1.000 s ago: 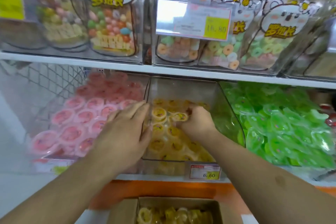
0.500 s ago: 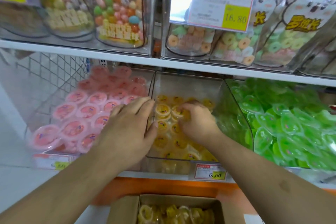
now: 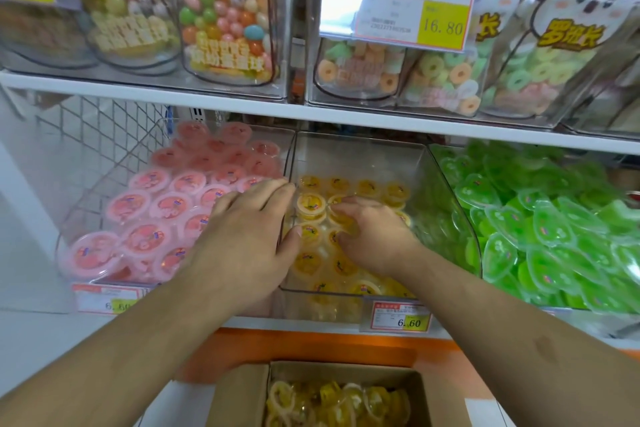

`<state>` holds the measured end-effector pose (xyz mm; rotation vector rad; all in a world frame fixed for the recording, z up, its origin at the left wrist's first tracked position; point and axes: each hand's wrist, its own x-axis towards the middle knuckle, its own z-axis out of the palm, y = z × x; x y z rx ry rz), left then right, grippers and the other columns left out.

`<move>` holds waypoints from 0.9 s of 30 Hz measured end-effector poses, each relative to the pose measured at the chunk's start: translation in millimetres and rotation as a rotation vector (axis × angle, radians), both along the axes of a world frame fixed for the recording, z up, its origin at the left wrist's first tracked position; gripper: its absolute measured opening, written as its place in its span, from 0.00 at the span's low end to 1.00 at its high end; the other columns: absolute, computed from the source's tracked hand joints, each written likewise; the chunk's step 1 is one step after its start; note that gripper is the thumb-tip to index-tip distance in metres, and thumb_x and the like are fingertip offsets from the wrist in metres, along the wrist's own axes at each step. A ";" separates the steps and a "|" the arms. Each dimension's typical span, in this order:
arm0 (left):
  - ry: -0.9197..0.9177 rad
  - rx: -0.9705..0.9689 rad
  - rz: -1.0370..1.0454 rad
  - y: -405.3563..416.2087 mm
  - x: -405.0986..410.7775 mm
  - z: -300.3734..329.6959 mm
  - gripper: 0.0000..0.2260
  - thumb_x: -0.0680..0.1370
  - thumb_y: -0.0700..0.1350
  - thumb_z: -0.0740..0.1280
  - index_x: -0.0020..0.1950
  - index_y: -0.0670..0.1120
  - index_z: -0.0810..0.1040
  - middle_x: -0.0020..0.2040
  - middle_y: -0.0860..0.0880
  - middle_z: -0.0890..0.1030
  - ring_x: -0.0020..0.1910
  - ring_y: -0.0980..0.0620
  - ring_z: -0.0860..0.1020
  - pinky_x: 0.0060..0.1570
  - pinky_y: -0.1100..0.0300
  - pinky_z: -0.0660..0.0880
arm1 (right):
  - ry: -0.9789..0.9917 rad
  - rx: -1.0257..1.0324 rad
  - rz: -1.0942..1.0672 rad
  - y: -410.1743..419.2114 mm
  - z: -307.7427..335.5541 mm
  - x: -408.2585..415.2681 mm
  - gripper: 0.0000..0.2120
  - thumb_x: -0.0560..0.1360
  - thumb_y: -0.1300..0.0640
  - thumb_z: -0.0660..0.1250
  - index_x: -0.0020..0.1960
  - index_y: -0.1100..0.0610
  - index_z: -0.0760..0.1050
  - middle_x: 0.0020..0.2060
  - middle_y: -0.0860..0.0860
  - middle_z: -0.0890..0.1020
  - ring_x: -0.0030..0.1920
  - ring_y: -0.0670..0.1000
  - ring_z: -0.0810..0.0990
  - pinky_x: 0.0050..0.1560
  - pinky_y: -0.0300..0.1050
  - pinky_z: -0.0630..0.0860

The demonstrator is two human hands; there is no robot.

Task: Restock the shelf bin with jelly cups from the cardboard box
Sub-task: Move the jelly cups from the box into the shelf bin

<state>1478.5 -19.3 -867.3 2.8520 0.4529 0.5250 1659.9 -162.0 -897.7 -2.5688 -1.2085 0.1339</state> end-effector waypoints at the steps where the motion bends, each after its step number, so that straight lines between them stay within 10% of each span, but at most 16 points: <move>1: 0.000 -0.001 -0.003 0.1 -0.2 -0.5 0.26 0.84 0.57 0.59 0.81 0.50 0.64 0.81 0.56 0.64 0.77 0.55 0.63 0.77 0.55 0.50 | 0.004 -0.006 0.003 0.1 -0.6 1.2 0.29 0.77 0.48 0.69 0.78 0.45 0.71 0.78 0.46 0.69 0.78 0.49 0.66 0.78 0.46 0.65; 11: 0.037 -0.003 -0.020 -15.2 -14.3 7.8 0.30 0.84 0.60 0.55 0.85 0.54 0.52 0.85 0.59 0.50 0.83 0.58 0.46 0.78 0.53 0.45 | 0.108 0.063 -0.009 -30.1 23.2 -19.3 0.31 0.79 0.51 0.70 0.80 0.45 0.67 0.81 0.45 0.64 0.81 0.48 0.59 0.78 0.38 0.52; 21: 0.001 -0.137 -0.223 -83.1 -71.5 -19.8 0.25 0.81 0.58 0.61 0.77 0.53 0.69 0.74 0.56 0.72 0.74 0.54 0.67 0.75 0.53 0.63 | 0.175 0.572 0.155 -120.2 20.5 -123.0 0.14 0.71 0.63 0.70 0.55 0.56 0.83 0.58 0.48 0.81 0.61 0.46 0.80 0.60 0.35 0.74; 27: 0.315 -0.166 -0.262 -113.0 -98.0 -100.6 0.23 0.82 0.60 0.60 0.75 0.55 0.70 0.71 0.59 0.72 0.70 0.55 0.71 0.69 0.57 0.70 | 0.236 0.249 0.022 -160.4 -39.7 -152.4 0.13 0.73 0.56 0.68 0.55 0.44 0.80 0.52 0.38 0.78 0.54 0.40 0.77 0.54 0.35 0.73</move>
